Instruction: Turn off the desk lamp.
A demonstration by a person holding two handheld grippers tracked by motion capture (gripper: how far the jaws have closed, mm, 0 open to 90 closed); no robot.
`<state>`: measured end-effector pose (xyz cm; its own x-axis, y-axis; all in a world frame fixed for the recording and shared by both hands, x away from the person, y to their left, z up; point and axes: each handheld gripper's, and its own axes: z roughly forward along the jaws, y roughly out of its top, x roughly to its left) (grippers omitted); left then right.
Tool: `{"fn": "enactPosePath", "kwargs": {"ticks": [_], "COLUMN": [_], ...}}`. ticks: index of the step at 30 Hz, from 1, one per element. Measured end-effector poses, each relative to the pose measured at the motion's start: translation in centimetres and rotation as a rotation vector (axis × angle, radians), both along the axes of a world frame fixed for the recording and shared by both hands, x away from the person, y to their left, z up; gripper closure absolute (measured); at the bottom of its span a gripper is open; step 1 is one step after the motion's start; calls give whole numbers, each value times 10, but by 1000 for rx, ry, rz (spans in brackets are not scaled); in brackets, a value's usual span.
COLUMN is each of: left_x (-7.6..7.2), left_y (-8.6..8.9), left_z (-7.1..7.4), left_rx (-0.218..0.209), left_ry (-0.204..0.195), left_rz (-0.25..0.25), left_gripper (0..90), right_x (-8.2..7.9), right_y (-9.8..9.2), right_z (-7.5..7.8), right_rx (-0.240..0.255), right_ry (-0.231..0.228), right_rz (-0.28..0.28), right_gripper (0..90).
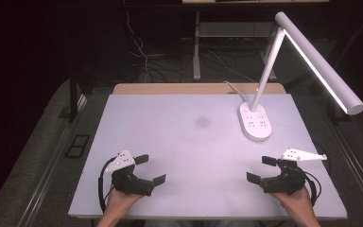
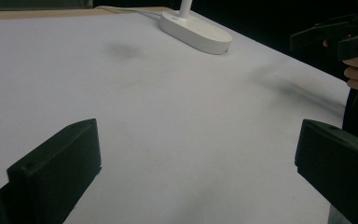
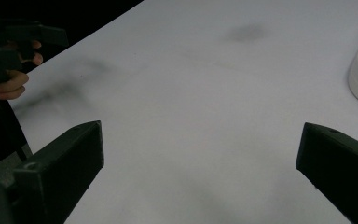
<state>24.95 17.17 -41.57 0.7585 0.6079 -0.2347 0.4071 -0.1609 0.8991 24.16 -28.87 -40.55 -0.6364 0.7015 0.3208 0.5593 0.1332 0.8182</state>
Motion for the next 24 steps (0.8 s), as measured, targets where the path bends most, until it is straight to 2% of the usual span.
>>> {"fn": "enactPosePath", "kwargs": {"ticks": [15,24], "left_x": [0,1], "left_y": [2,5], "left_z": [-1,-1], "left_rx": [-7,-14], "left_ry": [8,14], "left_rz": [-1,14], "left_gripper": [0,0], "right_x": [0,3], "right_y": [0,0], "right_z": [0,2], "right_rx": [-1,-36], "right_ry": [29,53], "right_rz": [2,16], "right_gripper": [7,7]}}
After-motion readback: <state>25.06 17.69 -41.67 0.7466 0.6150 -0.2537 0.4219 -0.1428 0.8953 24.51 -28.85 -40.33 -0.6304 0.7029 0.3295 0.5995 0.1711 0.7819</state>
